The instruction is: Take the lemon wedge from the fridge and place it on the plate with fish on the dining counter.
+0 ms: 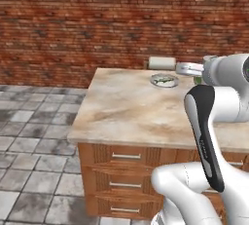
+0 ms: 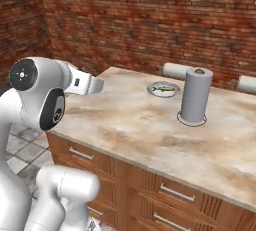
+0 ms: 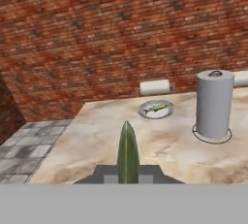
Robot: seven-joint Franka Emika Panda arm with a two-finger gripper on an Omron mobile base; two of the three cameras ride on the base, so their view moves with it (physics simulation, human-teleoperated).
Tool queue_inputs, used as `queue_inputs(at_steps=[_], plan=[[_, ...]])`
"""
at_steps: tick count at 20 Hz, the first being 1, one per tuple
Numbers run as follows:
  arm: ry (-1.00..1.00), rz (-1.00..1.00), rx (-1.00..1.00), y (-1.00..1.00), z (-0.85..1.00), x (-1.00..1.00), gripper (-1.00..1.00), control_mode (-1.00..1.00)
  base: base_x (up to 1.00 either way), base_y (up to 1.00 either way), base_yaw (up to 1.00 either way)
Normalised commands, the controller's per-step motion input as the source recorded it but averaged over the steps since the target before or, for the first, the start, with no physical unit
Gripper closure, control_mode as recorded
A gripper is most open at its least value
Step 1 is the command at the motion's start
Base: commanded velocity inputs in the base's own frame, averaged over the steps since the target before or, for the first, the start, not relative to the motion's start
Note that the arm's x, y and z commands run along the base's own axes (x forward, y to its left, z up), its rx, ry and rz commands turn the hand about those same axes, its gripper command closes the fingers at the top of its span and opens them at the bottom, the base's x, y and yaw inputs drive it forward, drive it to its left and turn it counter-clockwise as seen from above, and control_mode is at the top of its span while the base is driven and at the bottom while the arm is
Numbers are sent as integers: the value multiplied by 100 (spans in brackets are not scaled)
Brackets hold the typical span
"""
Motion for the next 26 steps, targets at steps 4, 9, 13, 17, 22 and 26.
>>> queue_inputs(at_steps=[4,9,13,17,22,26], plan=[[0,0,0,0,0,0,100,100,70,100,0],[0,0,0,0,0,0,100,100,70,100,0],[0,0,0,0,0,0,100,100,70,100,-1],[0,0,0,0,0,0,100,100,58,100,-1],[0,0,0,0,0,0,100,100,67,100,-7],[0,0,0,0,0,0,100,100,97,100,-30]])
